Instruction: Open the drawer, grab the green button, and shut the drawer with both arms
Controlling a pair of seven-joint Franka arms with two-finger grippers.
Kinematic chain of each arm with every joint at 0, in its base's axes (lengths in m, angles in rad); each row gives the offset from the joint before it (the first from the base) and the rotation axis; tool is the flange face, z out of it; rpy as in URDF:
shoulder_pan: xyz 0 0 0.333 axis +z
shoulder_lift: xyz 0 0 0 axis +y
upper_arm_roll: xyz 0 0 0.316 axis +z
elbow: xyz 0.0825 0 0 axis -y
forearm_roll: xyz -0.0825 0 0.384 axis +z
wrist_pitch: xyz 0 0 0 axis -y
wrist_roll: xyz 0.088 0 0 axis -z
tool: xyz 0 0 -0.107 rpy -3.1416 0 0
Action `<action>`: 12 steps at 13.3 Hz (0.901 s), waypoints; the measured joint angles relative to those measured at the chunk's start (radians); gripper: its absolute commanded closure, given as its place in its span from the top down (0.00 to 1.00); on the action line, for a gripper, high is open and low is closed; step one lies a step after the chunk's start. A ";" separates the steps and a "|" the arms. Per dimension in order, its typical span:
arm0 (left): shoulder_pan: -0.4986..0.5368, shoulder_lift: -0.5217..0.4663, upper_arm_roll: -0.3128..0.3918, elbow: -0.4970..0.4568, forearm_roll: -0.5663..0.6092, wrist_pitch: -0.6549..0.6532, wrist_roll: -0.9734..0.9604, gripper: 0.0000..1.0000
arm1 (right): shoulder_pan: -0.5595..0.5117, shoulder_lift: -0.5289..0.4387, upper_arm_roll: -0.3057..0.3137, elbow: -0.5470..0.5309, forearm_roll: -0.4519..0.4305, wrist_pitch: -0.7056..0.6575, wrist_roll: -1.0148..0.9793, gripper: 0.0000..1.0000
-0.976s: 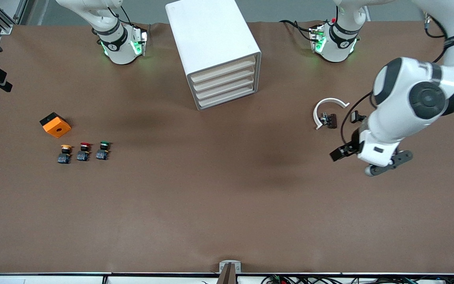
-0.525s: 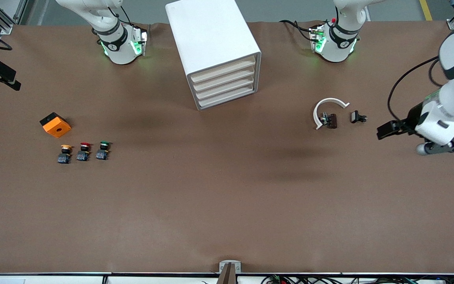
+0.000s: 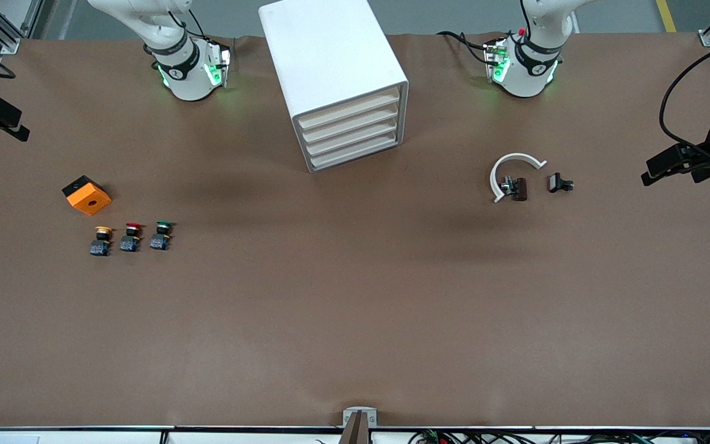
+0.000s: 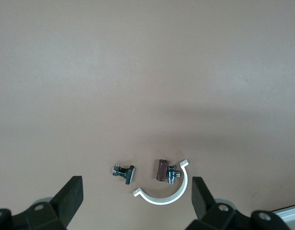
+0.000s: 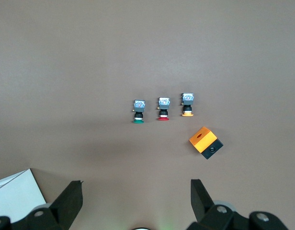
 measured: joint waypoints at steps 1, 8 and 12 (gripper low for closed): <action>-0.003 -0.002 0.000 0.000 0.000 0.000 0.000 1.00 | 0.000 0.000 0.000 0.000 0.000 0.000 0.000 1.00; -0.277 -0.003 0.236 -0.005 -0.001 0.001 -0.002 1.00 | 0.009 0.000 0.001 0.000 0.000 -0.003 0.000 1.00; -0.408 -0.003 0.352 -0.005 -0.001 0.009 -0.002 1.00 | 0.009 0.000 0.001 0.000 0.000 -0.003 0.000 1.00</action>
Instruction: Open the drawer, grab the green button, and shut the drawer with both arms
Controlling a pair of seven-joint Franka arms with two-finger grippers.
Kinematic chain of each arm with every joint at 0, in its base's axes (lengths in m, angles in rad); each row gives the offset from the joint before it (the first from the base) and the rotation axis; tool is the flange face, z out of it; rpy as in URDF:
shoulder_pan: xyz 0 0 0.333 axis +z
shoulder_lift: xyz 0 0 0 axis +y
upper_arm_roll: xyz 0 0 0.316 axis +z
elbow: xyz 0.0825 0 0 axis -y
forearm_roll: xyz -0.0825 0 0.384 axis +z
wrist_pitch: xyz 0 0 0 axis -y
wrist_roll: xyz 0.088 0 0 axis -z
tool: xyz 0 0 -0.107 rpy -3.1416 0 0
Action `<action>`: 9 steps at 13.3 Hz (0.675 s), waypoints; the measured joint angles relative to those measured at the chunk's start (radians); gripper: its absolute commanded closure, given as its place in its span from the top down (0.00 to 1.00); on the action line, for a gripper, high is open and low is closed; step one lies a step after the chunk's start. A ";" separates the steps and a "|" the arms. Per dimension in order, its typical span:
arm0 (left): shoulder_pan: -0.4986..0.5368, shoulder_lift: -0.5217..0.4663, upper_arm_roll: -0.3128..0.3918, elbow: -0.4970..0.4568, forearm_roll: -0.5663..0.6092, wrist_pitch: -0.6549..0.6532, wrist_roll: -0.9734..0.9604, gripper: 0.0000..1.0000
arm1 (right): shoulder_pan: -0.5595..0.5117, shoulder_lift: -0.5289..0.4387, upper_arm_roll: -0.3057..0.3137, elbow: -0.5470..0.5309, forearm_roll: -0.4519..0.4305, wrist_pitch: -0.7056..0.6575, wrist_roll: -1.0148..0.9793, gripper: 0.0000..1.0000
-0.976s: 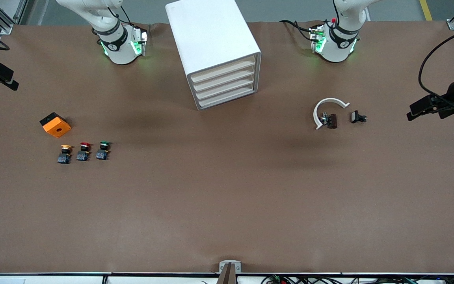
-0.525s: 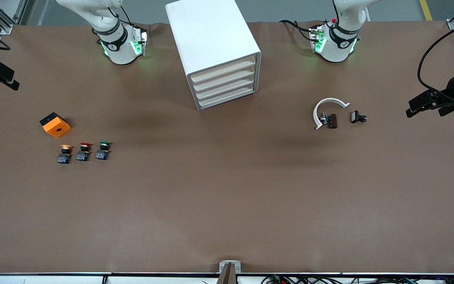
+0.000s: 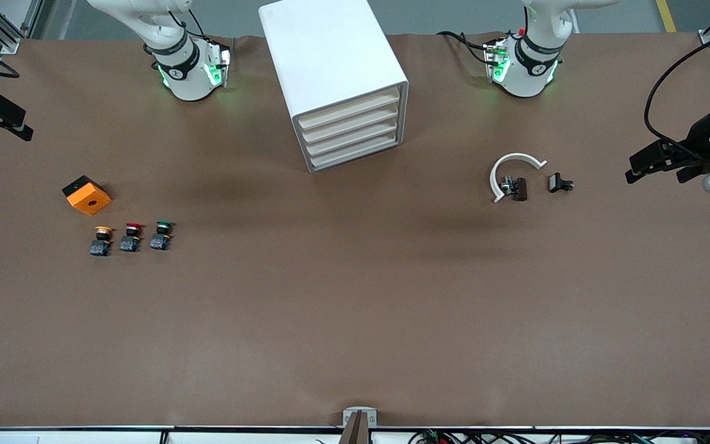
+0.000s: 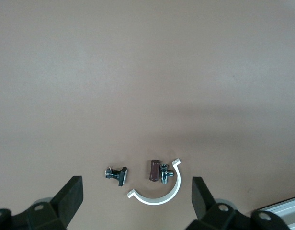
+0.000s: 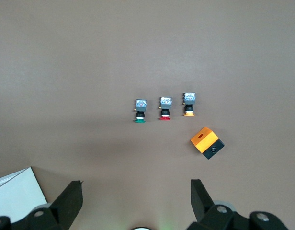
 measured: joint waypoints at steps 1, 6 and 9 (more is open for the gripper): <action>0.000 0.000 0.000 0.000 0.000 0.002 0.000 1.00 | 0.000 0.000 0.001 0.000 0.000 0.000 0.000 1.00; -0.014 0.000 0.002 0.001 0.000 0.008 0.000 1.00 | 0.001 -0.001 0.005 0.000 0.007 -0.015 0.049 1.00; -0.014 -0.003 0.002 0.015 0.001 0.008 -0.010 1.00 | 0.000 -0.001 0.003 0.000 0.007 -0.015 0.053 1.00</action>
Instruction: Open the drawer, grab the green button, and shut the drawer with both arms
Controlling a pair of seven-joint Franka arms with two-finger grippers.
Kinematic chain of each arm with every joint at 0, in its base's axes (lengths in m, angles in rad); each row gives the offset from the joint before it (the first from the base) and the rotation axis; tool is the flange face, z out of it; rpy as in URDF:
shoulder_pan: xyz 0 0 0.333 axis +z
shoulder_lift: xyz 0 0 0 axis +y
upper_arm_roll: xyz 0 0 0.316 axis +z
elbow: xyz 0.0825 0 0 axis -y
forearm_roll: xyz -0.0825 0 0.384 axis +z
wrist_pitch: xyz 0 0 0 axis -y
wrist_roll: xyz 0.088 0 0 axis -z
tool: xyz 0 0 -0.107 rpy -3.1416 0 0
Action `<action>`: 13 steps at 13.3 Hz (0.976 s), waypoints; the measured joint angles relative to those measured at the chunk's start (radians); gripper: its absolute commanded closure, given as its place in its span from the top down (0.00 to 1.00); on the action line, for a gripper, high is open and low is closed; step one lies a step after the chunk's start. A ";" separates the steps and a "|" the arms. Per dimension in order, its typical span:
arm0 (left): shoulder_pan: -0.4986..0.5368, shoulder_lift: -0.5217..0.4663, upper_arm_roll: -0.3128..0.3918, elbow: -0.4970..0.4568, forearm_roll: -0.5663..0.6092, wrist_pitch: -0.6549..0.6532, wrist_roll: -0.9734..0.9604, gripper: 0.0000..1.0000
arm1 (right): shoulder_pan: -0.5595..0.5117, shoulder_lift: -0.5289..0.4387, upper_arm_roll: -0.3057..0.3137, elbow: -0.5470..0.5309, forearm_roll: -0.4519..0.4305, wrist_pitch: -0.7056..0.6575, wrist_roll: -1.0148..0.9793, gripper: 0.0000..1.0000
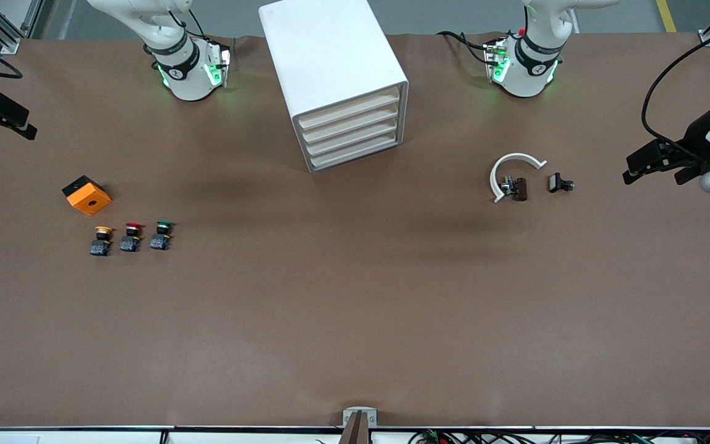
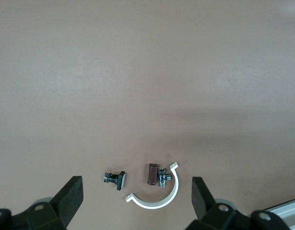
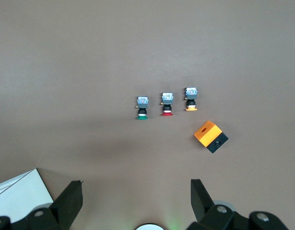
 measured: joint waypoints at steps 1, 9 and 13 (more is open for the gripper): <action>0.000 -0.003 0.000 0.002 0.000 -0.002 -0.006 1.00 | 0.000 0.000 -0.001 0.001 0.000 0.000 0.000 1.00; -0.004 -0.046 -0.004 0.053 0.002 -0.056 -0.010 1.00 | -0.002 0.000 -0.006 0.022 0.002 -0.001 0.012 1.00; -0.005 -0.045 -0.004 0.061 0.015 -0.078 -0.011 1.00 | -0.003 -0.001 -0.006 0.024 0.003 -0.015 0.013 1.00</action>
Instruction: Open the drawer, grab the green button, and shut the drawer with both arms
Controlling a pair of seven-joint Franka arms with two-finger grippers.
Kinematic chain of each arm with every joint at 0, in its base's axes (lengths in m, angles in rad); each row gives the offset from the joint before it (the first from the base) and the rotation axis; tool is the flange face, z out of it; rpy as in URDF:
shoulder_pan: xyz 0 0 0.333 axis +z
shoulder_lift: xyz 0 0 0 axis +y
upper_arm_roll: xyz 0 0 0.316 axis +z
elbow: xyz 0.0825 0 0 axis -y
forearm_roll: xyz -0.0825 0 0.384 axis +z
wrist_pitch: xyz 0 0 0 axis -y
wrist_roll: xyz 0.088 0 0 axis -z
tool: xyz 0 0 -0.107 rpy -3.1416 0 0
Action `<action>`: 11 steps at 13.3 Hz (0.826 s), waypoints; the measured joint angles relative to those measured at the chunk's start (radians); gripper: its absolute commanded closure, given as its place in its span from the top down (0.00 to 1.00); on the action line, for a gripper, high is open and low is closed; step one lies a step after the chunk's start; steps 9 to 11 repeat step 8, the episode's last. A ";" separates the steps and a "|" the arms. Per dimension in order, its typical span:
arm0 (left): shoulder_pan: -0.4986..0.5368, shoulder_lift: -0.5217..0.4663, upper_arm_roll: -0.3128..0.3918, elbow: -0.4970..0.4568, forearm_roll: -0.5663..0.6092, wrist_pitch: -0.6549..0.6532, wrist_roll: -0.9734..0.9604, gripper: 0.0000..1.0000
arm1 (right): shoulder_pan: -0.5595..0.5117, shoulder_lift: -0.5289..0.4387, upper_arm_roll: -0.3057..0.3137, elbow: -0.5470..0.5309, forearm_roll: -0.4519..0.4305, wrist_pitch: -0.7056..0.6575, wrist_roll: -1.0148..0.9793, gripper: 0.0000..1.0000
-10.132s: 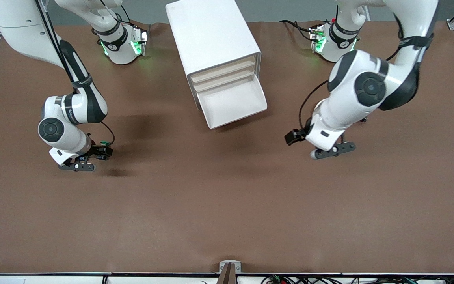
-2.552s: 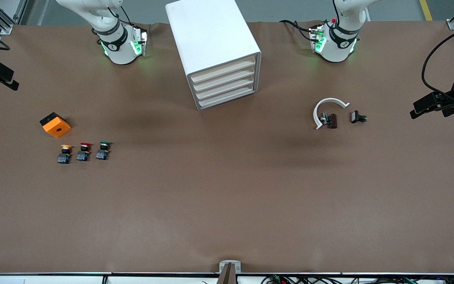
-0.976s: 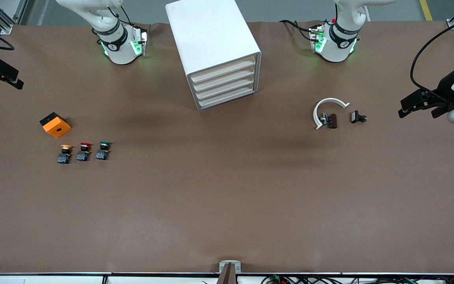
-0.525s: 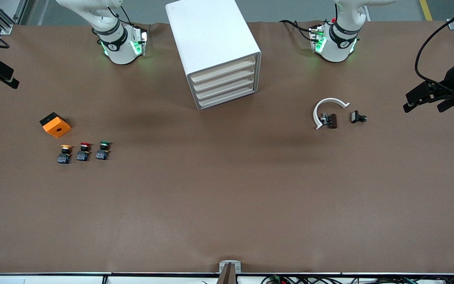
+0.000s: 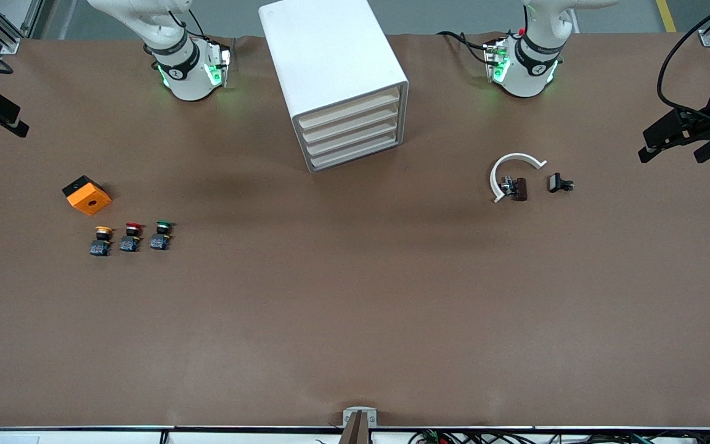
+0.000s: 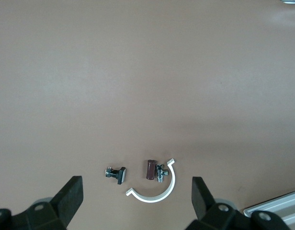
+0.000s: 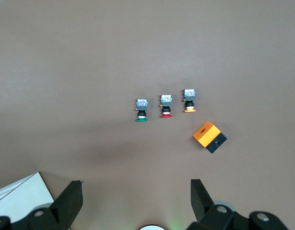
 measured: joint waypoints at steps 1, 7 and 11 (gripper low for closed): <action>-0.001 0.001 -0.002 0.000 0.011 -0.001 0.000 1.00 | -0.001 0.000 -0.001 0.000 0.000 -0.002 0.000 1.00; -0.005 0.001 -0.012 0.008 0.022 -0.002 0.000 1.00 | -0.002 0.000 -0.002 0.000 0.000 -0.011 0.000 1.00; -0.005 0.001 -0.012 0.010 0.022 -0.002 0.000 1.00 | -0.002 0.000 -0.002 0.000 0.000 -0.011 0.000 1.00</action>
